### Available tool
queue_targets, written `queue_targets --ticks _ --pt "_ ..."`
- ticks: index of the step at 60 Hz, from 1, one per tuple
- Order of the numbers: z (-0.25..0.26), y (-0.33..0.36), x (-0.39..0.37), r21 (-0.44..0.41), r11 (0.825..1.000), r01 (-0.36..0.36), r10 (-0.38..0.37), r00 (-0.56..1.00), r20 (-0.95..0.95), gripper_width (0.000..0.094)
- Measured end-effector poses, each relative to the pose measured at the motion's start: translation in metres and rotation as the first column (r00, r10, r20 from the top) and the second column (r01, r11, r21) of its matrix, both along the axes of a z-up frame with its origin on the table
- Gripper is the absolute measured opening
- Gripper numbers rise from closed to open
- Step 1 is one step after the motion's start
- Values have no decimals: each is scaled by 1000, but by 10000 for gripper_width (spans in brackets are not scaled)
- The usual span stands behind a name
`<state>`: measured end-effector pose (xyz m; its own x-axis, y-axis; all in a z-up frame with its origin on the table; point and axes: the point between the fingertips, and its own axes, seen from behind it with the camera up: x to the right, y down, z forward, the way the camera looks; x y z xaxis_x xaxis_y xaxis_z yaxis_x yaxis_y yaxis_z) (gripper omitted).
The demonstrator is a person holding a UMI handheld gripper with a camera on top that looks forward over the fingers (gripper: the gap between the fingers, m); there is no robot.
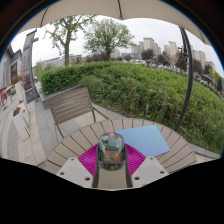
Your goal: Arrange mouse
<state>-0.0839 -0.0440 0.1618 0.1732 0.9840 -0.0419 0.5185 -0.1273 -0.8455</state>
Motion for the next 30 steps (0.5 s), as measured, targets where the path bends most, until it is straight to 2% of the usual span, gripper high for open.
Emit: queue_targets --ticks 5,9,22,30 --pt "0 52 -34 37 999 34 -34 999 -6 386" --pt "-13 87 -65 33 998 45 -45 999 -7 391" --pt "-121 166 -129 59 998 27 -33 995 98 412" --pt "-169 175 -132 3 1000 -4 4 985 175 463"
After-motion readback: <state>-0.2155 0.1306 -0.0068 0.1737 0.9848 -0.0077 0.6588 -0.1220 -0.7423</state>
